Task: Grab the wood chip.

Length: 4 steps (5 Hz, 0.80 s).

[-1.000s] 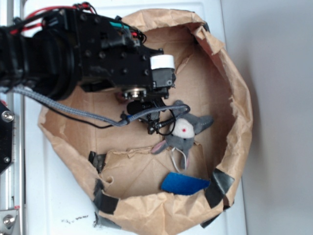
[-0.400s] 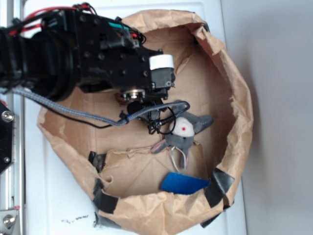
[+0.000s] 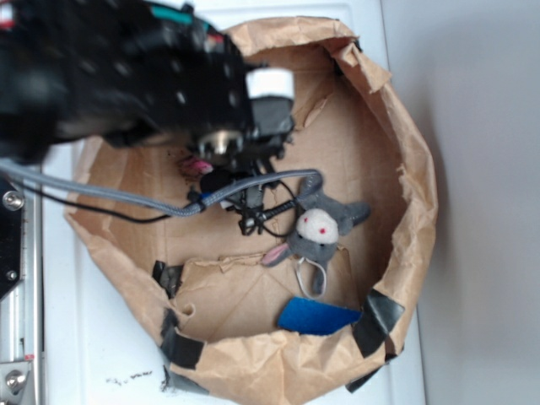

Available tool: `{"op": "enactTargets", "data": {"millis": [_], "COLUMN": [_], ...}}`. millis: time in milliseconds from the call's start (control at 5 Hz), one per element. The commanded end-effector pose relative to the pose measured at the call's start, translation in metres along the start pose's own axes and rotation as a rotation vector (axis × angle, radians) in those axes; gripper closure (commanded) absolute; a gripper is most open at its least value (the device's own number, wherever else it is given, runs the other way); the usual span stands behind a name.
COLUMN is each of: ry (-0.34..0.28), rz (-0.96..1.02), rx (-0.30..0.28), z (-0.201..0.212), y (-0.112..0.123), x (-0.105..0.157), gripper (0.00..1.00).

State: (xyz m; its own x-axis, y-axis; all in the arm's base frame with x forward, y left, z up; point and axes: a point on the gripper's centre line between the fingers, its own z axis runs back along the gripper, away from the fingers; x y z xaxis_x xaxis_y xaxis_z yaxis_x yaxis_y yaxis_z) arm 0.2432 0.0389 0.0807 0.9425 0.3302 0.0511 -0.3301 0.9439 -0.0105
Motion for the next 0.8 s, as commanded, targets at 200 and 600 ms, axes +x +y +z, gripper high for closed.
{"op": "enactTargets", "data": {"millis": [200, 600], "ry": [0.004, -0.08], "rz": [-0.023, -0.048], "rx": [-0.025, 0.054], "z": [0.1, 0.096], "y": [-0.016, -0.022], "x": [0.007, -0.005], "gripper": [1.0, 1.0]}}
